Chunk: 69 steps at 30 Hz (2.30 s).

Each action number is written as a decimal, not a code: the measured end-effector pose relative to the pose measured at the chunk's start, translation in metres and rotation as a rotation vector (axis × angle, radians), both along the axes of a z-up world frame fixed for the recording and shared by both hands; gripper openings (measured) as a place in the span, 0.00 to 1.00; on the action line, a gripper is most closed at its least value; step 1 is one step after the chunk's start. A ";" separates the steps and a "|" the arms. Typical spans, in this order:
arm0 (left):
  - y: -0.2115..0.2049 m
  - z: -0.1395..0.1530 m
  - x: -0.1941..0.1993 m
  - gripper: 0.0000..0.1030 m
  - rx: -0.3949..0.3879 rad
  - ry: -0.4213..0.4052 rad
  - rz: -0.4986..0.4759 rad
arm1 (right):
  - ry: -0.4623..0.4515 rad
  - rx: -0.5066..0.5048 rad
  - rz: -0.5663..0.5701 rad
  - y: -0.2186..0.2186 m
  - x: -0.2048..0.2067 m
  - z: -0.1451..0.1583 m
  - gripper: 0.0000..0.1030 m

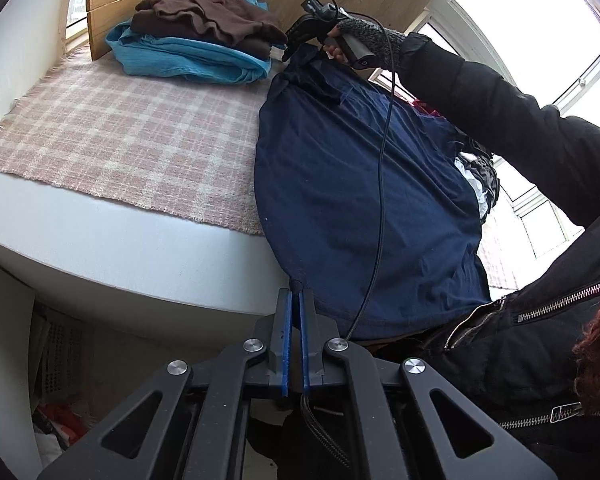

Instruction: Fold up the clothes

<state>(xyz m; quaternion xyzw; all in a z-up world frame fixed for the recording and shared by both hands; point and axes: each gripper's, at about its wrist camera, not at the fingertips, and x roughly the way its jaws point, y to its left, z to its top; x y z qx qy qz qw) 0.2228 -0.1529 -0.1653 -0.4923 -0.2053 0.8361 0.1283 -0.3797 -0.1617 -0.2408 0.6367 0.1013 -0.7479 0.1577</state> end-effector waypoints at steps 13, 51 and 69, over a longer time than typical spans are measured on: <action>0.028 0.022 0.006 0.02 -0.046 0.042 -0.086 | -0.027 -0.199 -0.041 0.041 0.006 0.039 0.05; 0.144 -0.019 0.016 0.19 0.004 -0.070 -0.205 | 0.007 -0.252 -0.113 0.203 -0.003 0.046 0.05; 0.154 -0.011 -0.027 0.19 -0.088 -0.069 -0.256 | -0.016 -0.254 -0.033 0.205 0.000 0.068 0.06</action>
